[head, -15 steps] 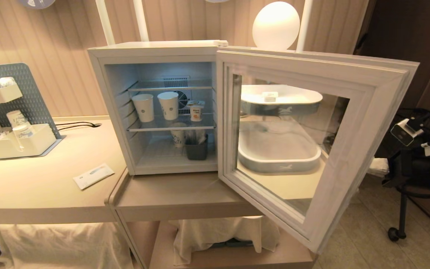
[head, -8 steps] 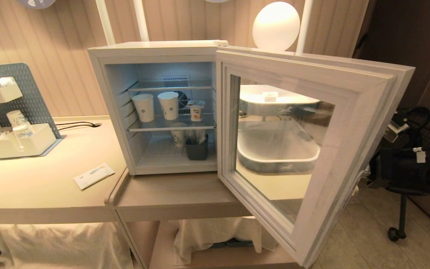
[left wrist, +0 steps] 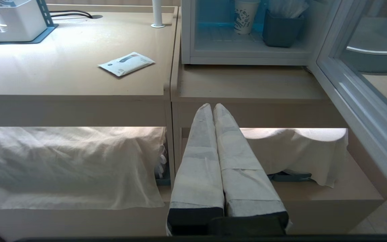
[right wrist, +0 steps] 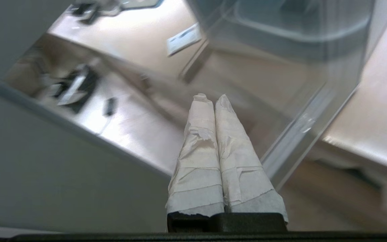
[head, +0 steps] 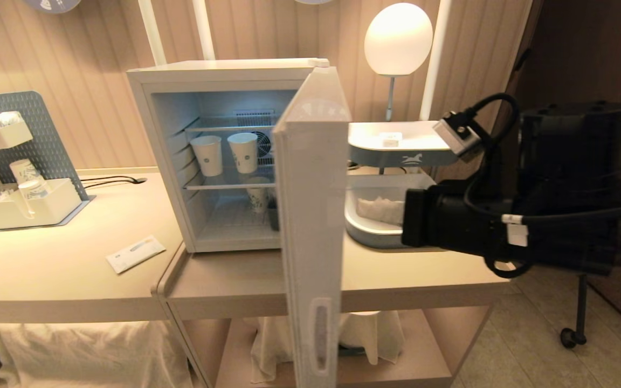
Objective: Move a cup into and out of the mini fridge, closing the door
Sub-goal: Close the freezer door
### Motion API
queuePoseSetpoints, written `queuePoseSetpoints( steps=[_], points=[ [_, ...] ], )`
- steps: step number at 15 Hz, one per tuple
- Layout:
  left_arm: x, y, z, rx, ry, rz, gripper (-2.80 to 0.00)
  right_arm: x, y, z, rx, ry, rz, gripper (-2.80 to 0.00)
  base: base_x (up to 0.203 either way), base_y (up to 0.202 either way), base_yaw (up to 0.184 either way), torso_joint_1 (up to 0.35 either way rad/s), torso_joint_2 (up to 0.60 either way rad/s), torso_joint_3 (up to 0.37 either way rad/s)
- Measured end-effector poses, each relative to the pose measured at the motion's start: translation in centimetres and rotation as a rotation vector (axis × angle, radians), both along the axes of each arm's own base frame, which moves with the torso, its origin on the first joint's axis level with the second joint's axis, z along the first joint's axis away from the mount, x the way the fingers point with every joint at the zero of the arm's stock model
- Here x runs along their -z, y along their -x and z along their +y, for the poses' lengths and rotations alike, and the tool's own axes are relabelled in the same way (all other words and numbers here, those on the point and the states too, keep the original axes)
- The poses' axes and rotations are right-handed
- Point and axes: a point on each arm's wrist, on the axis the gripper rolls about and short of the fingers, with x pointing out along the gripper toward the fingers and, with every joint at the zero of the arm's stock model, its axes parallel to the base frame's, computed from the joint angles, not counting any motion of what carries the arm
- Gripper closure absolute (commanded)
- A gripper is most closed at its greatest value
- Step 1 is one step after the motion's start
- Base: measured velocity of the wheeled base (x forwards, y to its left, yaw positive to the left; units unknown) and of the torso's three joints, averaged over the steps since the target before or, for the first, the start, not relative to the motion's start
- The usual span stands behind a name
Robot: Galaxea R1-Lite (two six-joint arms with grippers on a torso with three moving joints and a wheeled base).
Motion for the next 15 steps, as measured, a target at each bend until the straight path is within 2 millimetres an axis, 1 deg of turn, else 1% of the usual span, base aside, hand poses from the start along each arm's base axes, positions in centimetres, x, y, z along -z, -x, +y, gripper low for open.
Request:
queuePoseSetpoints(
  steps=[3, 5, 7, 8, 10, 12, 14, 15],
  points=[
    [0.0, 0.0, 0.0, 0.0, 0.003, 0.0, 0.0, 0.1, -1.4, 5.6, 0.072, 0.117, -0.137, 0.0, 0.0, 0.0, 0.0, 0.0, 0.0, 0.0],
    [0.0, 0.0, 0.0, -0.001, 0.01, 0.0, 0.0, 0.5, -2.7, 10.0, 0.132, 0.163, -0.244, 0.0, 0.0, 0.0, 0.0, 0.0, 0.0, 0.0],
    [0.0, 0.0, 0.0, -0.001, 0.009, 0.0, 0.0, 1.0, -3.7, 14.4, 0.193, 0.169, -0.347, 0.0, 0.0, 0.0, 0.0, 0.0, 0.0, 0.0],
    [0.0, 0.0, 0.0, -0.001, 0.009, 0.0, 0.0, 1.2, -3.7, 16.5, 0.206, 0.172, -0.393, 0.0, 0.0, 0.0, 0.0, 0.0, 0.0, 0.0],
    [0.0, 0.0, 0.0, -0.001, 0.009, -0.001, 0.0, 1.9, -3.4, 20.0, 0.193, 0.185, -0.445, 0.0, 0.0, 0.0, 0.0, 0.0, 0.0, 0.0],
    [0.0, 0.0, 0.0, -0.002, 0.009, 0.0, 0.0, 2.7, -3.0, 22.5, 0.159, 0.202, -0.455, 0.0, 0.0, 0.0, 0.0, 0.0, 0.0, 0.0],
    [0.0, 0.0, 0.0, -0.001, 0.009, 0.0, 0.0, 4.5, -2.2, 24.2, 0.097, 0.245, -0.442, 0.0, 0.0, 0.0, 0.0, 0.0, 0.0, 0.0],
    [0.0, 0.0, 0.0, -0.001, 0.01, 0.0, 0.0, 5.2, -2.1, 24.7, 0.085, 0.255, -0.438, 0.0, 0.0, 0.0, 0.0, 0.0, 0.0, 0.0]
  ],
)
